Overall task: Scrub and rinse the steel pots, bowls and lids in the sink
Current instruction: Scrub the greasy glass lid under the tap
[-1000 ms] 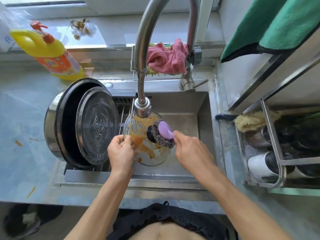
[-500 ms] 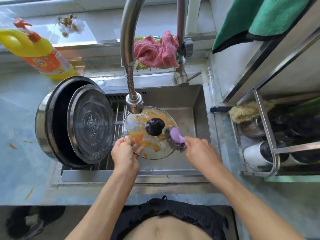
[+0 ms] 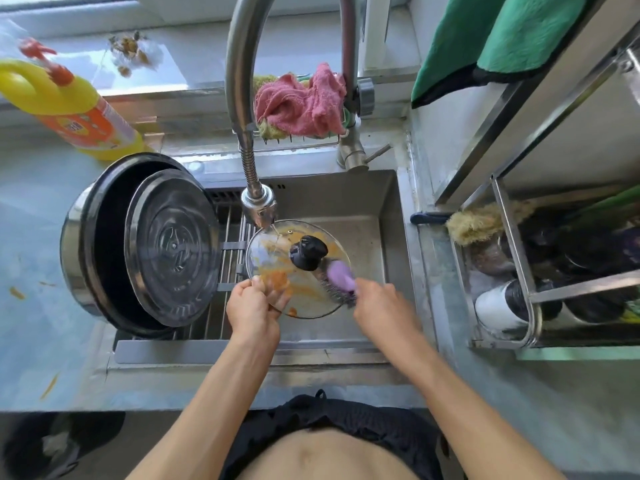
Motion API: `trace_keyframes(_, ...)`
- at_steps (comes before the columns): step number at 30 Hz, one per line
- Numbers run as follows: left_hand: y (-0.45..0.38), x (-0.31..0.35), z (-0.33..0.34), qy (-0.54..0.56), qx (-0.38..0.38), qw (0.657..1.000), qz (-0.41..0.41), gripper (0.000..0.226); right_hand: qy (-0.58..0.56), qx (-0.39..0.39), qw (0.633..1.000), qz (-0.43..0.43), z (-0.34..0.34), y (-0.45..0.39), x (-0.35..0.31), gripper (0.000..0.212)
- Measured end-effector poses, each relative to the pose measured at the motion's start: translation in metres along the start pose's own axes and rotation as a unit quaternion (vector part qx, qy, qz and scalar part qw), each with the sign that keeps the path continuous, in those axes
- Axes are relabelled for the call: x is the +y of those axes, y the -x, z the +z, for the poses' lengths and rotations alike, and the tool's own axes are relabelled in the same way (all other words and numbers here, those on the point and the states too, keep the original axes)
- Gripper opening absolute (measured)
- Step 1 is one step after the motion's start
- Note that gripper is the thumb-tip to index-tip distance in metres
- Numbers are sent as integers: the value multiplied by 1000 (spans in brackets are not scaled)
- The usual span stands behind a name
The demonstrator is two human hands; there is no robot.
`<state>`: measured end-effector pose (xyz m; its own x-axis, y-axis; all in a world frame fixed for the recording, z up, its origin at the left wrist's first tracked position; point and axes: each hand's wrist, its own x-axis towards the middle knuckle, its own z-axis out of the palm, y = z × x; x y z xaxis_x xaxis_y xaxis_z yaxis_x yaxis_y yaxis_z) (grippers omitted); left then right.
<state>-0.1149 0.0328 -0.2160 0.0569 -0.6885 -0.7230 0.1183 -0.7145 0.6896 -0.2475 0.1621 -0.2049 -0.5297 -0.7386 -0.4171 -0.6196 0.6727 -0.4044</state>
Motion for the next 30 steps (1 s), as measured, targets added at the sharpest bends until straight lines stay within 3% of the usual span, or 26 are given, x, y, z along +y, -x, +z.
trace_keyframes(3, 5, 2, 2, -34, -12, 999, 22, 17, -6, 7, 999, 39, 0, -6, 15, 29)
trace_keyframes(6, 9, 3, 12, -102, -50, 991, 68, 15, -127, -2, 987, 102, 3, -10, 19, 22)
trace_keyframes(9, 10, 2, 17, -212, -87, 964, 136, 12, -285, 46, 932, 220, -11, -26, 40, 27)
trace_keyframes(11, 9, 0, 16, -292, -124, 925, 207, 12, -414, 70, 864, 276, -19, -34, 46, 30)
trace_keyframes(13, 9, -6, 9, -363, -175, 861, 310, 12, -533, 58, 790, 297, -26, -38, 45, 34)
trace_keyframes(15, 5, -13, 2, -433, -227, 744, 455, 12, -585, 19, 752, 303, -35, -39, 41, 48)
trace_keyframes(18, -8, -17, -9, -468, -303, 570, 604, 13, -588, -25, 753, 295, -31, -39, 32, 51)
trace_keyframes(20, -15, -14, -12, -458, -327, 496, 661, 17, -567, -10, 765, 306, -20, -40, 26, 36)
trace_keyframes(22, -19, -10, -14, -450, -339, 453, 691, 18, -571, 22, 755, 322, -9, -40, 22, 23)
trace_keyframes(23, -21, -10, -19, -452, -337, 458, 687, 18, -582, 27, 745, 324, -4, -41, 19, 19)
trace_keyframes(24, -21, -9, -22, -460, -328, 487, 666, 18, -596, 30, 734, 324, -1, -41, 18, 16)
trace_keyframes(25, -19, -9, -27, -467, -307, 546, 624, 21, -609, 31, 725, 320, 0, -41, 16, 11)
trace_keyframes(26, -14, -8, -30, -464, -279, 629, 558, 31, -620, 34, 717, 318, 2, -42, 15, 8)
trace_keyframes(28, -4, 1, -32, -386, -230, 823, 347, 54, -643, 42, 697, 315, 2, -41, 12, 7)
trace_keyframes(29, 2, 6, -29, -298, -222, 902, 218, 60, -656, 47, 686, 311, 3, -42, 10, 8)
trace_keyframes(30, 5, 7, -25, -214, -229, 945, 100, 62, -669, 53, 675, 307, 6, -43, 7, 10)
